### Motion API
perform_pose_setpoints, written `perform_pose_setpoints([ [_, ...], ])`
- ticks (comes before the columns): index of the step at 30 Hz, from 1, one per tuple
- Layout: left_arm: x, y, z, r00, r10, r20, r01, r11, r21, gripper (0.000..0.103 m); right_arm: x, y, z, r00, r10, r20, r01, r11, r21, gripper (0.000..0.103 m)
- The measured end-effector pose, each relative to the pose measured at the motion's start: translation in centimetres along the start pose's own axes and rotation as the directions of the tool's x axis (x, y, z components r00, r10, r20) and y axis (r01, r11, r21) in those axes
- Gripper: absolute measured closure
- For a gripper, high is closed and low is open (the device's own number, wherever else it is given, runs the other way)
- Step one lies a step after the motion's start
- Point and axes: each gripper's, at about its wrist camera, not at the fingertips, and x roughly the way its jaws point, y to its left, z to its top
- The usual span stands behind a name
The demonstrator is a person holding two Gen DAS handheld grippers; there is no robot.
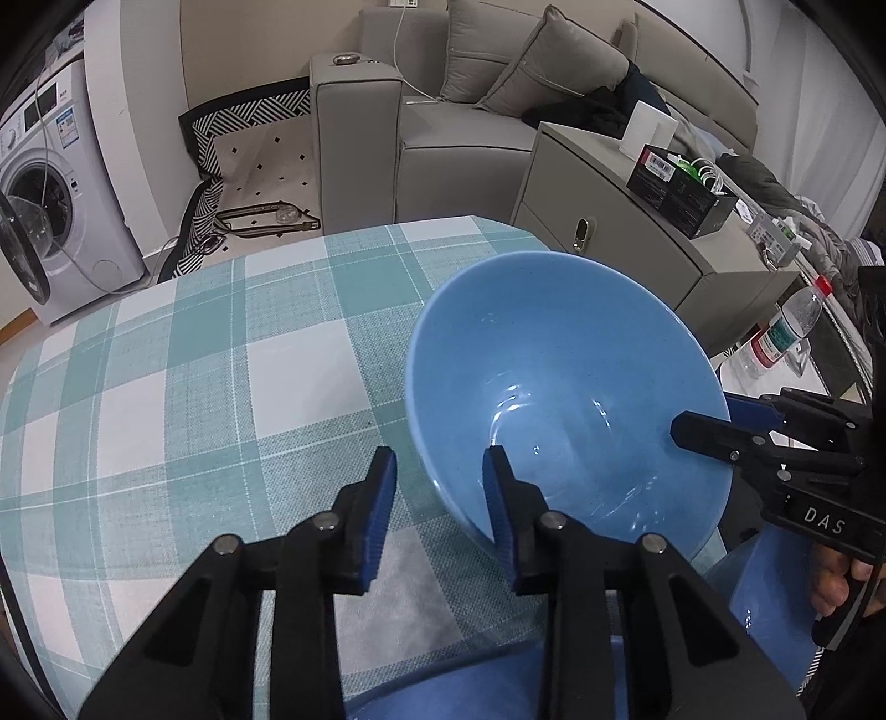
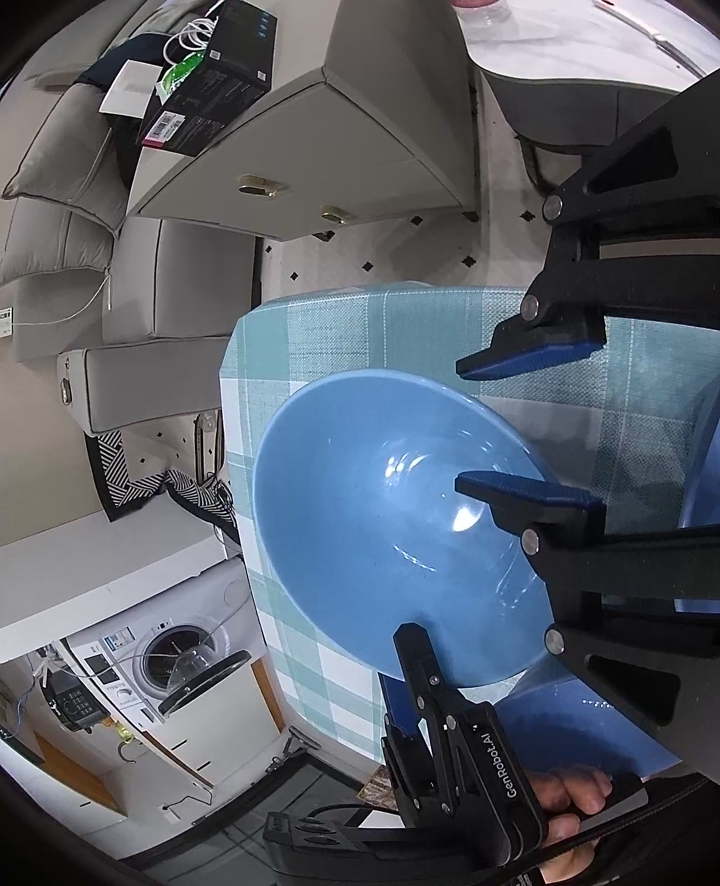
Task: Organize plates and bowls
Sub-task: 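Lift and carry the blue bowl with both tools toward another blue bowl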
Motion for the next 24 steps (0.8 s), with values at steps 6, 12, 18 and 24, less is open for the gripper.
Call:
perform_pose_setpoints([
  [6,0.2,-0.4,-0.1,1.000,-0.006,0.001,0.006,1.000,0.025,0.082,0.2,0.3,0.1,1.000,0.008,-0.003,-0.008,1.000,0.002,0.075],
  [12,0.1,-0.9,-0.2,1.000,0.005,0.011,-0.005,0.999,0.052,0.083,0.2,0.6,0.0,1.000,-0.011,0.006,0.011,1.000,0.003,0.077],
  [18,0.0,-1.0,-0.2,1.000,0.011,0.013,-0.012,0.998,0.059,0.083,0.2,0.7,-0.1,1.000,-0.021,0.007,0.021,1.000,0.004,0.078],
  [24,-0.2,-1.2,-0.4,1.000,0.010,0.027,-0.012,0.998,0.068,0.083,-0.2,0.7,-0.2,0.999,-0.032,0.015,0.031,0.999,0.011,0.079],
])
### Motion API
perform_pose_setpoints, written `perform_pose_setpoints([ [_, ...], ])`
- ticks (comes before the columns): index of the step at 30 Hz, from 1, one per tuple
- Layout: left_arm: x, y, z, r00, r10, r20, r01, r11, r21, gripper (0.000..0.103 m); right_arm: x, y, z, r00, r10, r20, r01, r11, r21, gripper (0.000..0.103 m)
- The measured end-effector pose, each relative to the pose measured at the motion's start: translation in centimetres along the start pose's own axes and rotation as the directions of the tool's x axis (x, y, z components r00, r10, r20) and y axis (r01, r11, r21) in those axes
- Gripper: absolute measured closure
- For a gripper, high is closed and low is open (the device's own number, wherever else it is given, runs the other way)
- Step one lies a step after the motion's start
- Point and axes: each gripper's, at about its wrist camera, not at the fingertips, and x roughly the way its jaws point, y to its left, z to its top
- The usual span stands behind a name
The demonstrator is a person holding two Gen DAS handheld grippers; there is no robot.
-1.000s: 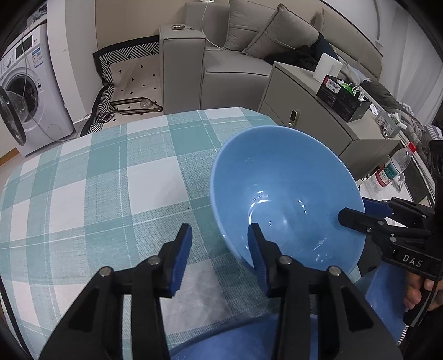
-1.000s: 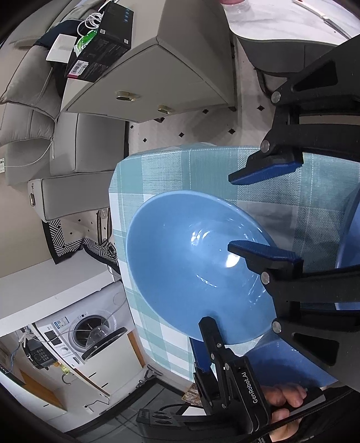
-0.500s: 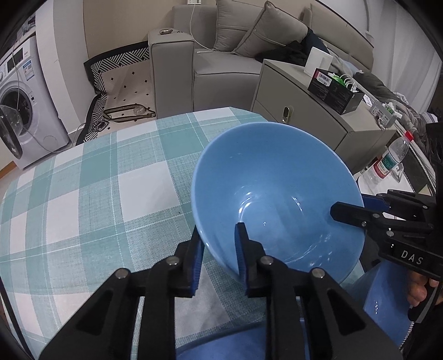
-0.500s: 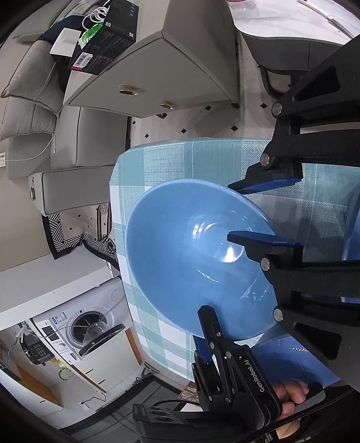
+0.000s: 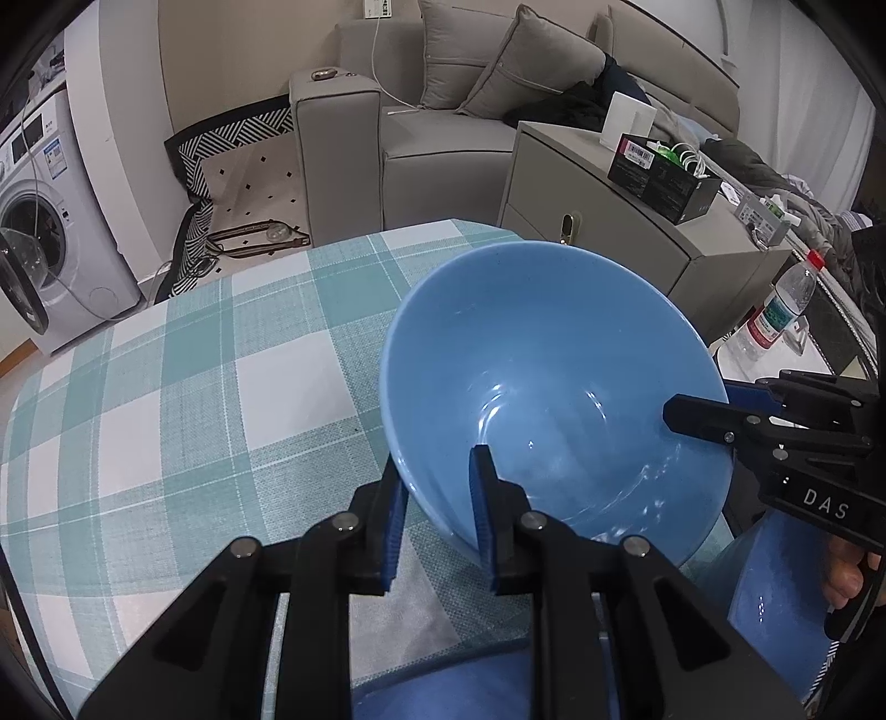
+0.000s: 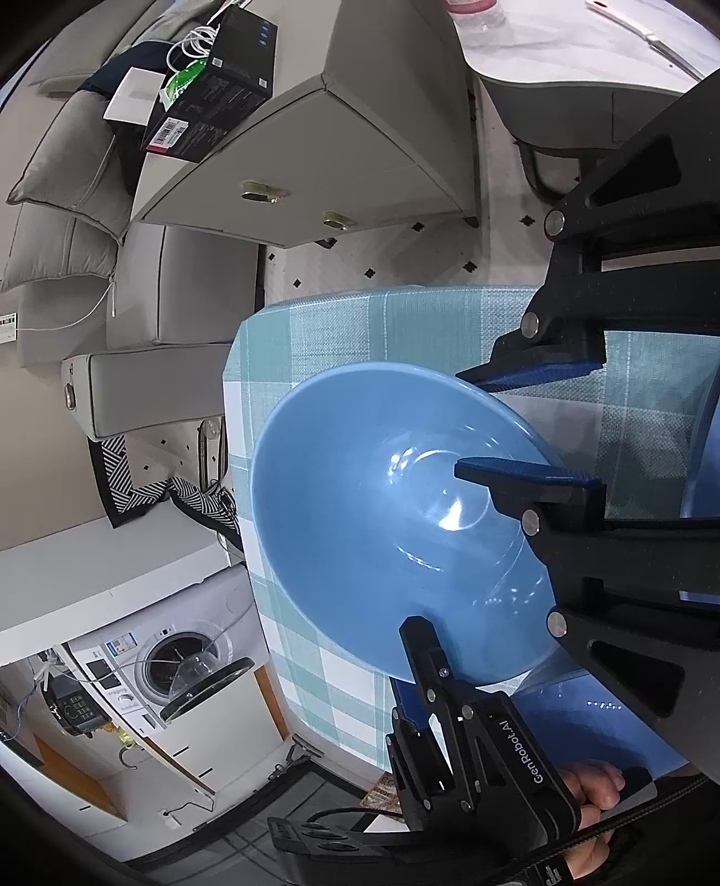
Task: Organize plates and bowls
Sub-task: 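Lift and carry the blue bowl with both tools toward another blue bowl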
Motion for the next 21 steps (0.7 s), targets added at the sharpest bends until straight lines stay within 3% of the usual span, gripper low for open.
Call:
perform_pose_setpoints([
  [21,-4.2,-0.8,0.1,0.997,-0.001,0.075,0.000,1.000,0.008,0.083,-4.3,0.6,-0.7,0.997,-0.004,0.079,0.005,1.000,-0.006,0.079],
])
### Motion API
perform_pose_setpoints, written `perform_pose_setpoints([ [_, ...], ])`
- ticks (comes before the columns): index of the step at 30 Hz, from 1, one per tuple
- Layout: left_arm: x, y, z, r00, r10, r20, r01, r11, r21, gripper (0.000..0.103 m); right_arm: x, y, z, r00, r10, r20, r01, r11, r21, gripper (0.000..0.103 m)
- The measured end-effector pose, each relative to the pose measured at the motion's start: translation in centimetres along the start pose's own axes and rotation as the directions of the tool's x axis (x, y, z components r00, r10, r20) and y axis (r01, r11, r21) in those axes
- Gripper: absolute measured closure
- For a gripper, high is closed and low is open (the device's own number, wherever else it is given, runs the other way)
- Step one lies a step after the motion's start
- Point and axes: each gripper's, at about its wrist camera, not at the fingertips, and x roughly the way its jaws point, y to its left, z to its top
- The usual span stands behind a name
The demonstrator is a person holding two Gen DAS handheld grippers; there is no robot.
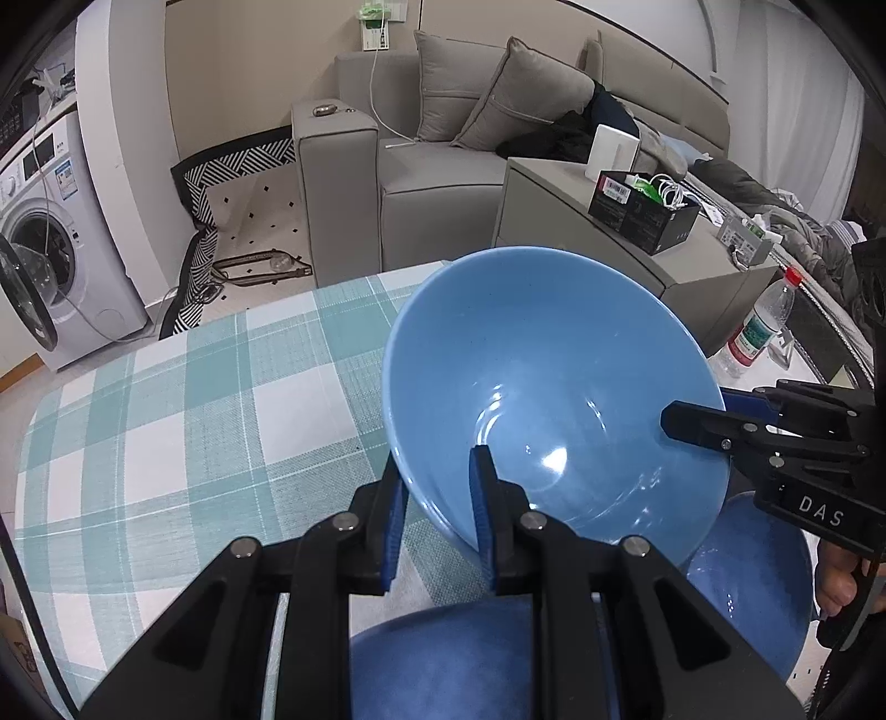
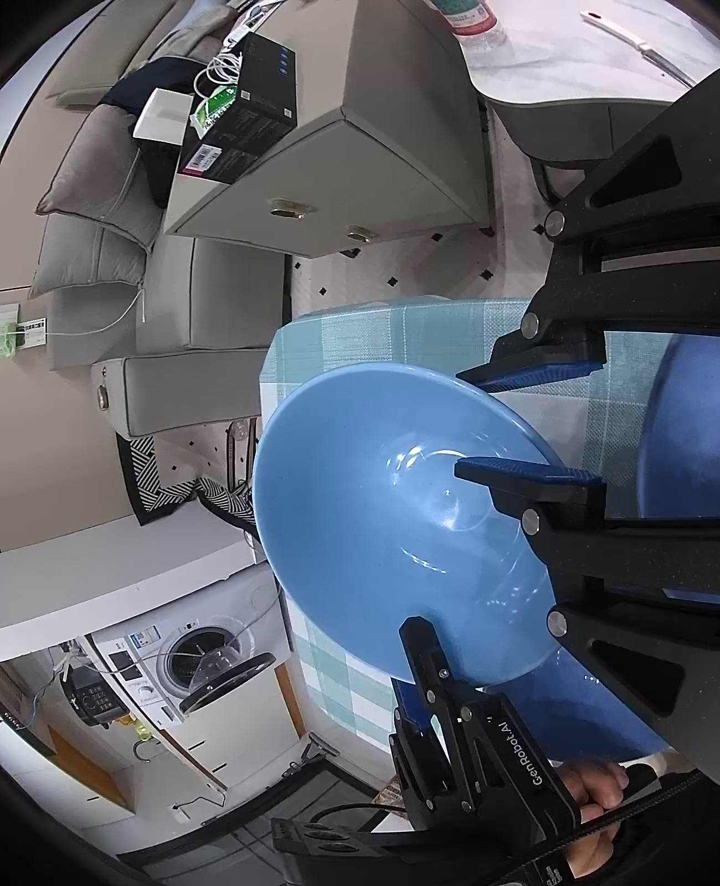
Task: Organize plates and bowls
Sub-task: 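Lift and carry the blue bowl with both tools toward another blue bowl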
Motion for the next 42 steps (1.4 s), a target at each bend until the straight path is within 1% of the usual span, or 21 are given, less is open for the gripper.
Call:
perform_pose_setpoints([
  [15,-3.9,-0.7,-0.5,0.998,-0.012,0.056,0.011,1.000,0.007,0.083,-4.1,1.1,-0.9,0.998,0.001,0.063,0.000,1.000,-0.014,0.079],
  [24,-5.5,-1.1,-1.0,0.997,-0.008,0.079,0.007,1.000,0.015,0.083,-5.6,1.7,-1.4,0.997,0.000,0.082,0.002,1.000,-0.020,0.079],
  [36,-8.3,-1.1,-2.5,0.993,-0.004,0.115,0.003,1.000,0.006,0.083,-7.4,3.0,-2.3,0.994,0.000,0.110,0.005,0.999,-0.046,0.079],
  [42,-9.5,-1.1,-3.7,0.991,0.009,0.134,-0.010,1.000,0.006,0.083,-8.3,3.9,-3.1,0.991,0.001,0.132,0.008,0.998,-0.063,0.079],
])
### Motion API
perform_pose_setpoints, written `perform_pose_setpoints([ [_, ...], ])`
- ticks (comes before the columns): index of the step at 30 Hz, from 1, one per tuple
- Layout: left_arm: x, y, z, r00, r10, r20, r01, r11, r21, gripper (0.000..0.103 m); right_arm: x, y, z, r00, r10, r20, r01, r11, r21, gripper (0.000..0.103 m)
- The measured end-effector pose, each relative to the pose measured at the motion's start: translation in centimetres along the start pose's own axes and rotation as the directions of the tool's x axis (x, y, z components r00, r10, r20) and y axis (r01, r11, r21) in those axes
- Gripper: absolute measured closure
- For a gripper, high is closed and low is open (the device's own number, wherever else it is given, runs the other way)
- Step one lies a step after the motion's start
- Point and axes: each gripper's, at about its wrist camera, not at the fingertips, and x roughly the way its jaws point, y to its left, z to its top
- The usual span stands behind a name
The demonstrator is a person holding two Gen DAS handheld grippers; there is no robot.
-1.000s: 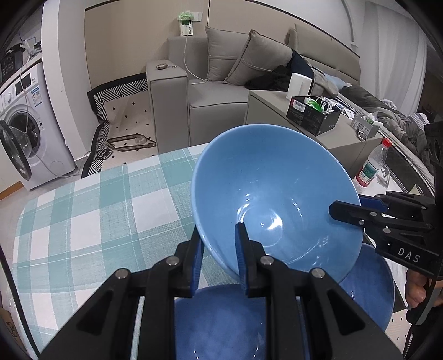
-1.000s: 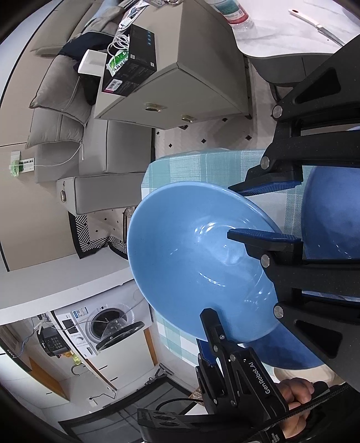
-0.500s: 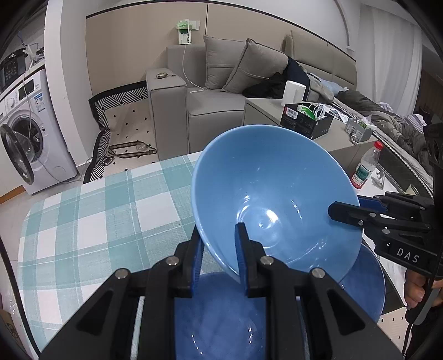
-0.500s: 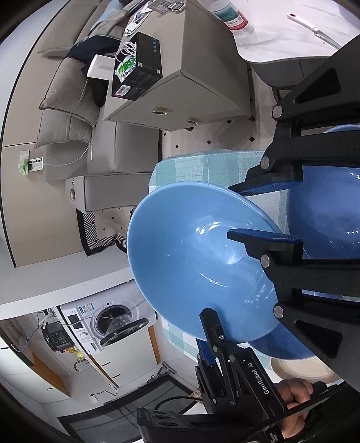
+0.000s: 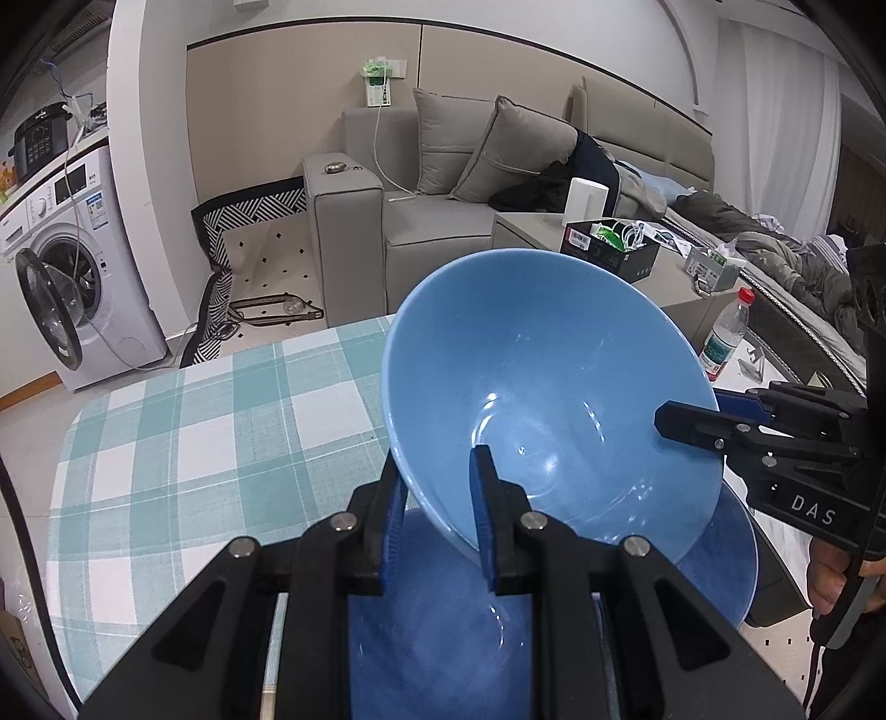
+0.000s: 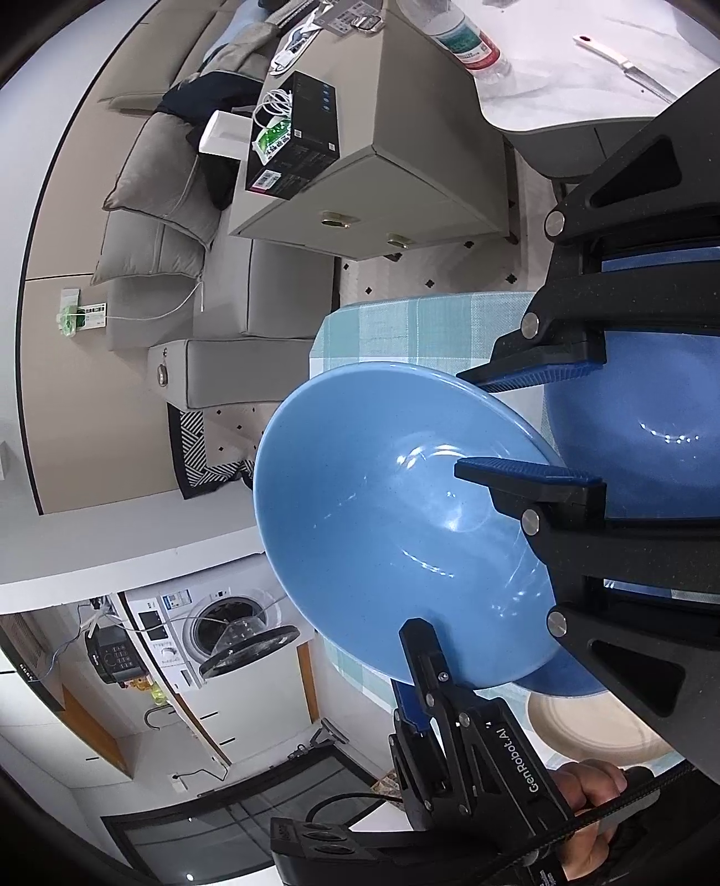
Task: Organize plates and bowls
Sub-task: 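Lift and carry the blue bowl with both tools toward another blue bowl, then lower the held bowl into the other blue bowl with both tools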
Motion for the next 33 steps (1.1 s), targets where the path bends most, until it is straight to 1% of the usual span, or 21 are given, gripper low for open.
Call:
perform_pose_setpoints([
  [16,-2.8,1.4,-2.4,0.999,0.022,0.027,-0.021,1.000,-0.022,0.083,-1.3,2.7,-1.4,1.000,0.019,0.021,-0.018,0.999,-0.043,0.079],
  [33,-5.2,2.3,-4.7,0.997,0.061,0.037,-0.060,0.998,-0.032,0.083,-1.5,5.5,-3.6,0.998,0.058,0.010,-0.057,0.996,-0.067,0.079],
])
